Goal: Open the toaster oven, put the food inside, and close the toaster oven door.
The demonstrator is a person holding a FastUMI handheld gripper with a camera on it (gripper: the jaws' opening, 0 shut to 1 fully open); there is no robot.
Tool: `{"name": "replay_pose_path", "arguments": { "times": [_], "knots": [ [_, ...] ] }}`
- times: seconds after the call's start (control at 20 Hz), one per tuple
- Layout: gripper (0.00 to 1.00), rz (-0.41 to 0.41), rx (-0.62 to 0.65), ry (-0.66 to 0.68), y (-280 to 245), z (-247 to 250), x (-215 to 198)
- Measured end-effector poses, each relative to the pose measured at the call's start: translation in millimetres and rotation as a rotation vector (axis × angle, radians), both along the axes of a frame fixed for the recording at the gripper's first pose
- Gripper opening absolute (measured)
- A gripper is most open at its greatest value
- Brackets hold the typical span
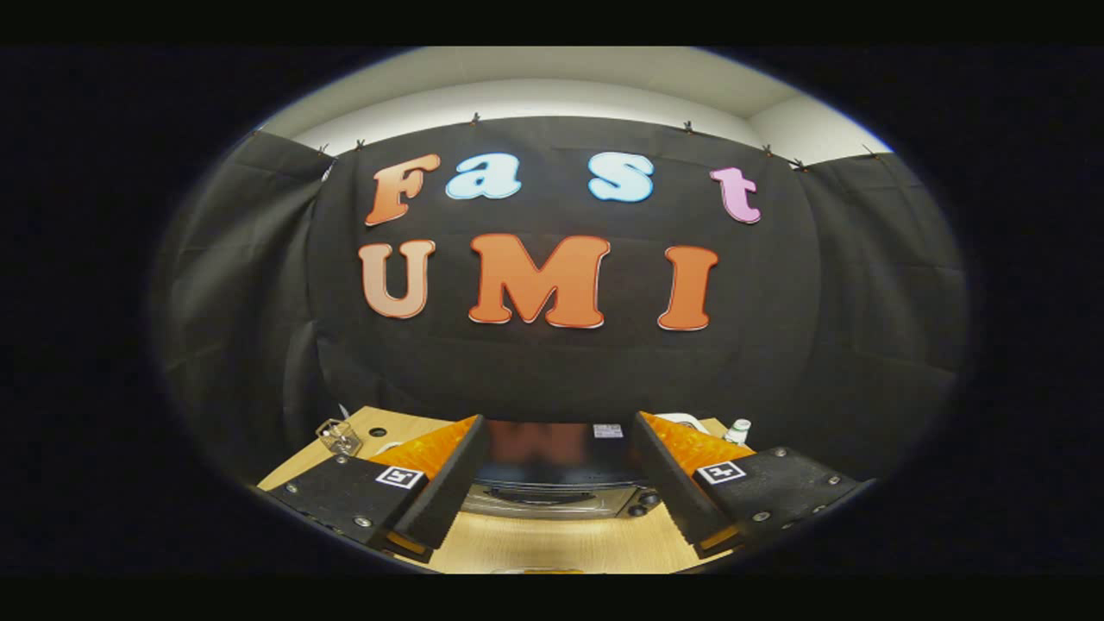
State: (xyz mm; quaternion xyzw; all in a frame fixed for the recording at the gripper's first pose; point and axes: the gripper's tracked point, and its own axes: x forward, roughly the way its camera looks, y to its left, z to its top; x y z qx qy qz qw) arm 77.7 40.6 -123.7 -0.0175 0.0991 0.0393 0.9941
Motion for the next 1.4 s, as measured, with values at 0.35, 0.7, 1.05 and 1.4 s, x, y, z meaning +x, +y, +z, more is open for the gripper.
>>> {"name": "replay_pose_path", "arguments": {
  "times": [0.35, 0.7, 1.05, 1.4],
  "knots": [
    [0.99, 0.044, -0.019, 0.165, 28.0, -90.2, 28.0],
    [1.0, 0.038, -0.038, 0.287, 35.8, -159.1, 44.5],
    [1.0, 0.012, -0.023, 0.342, 34.3, -187.4, 56.1],
    [1.0, -0.001, 0.034, 0.402, 36.0, -197.1, 54.2]
  ]
}}
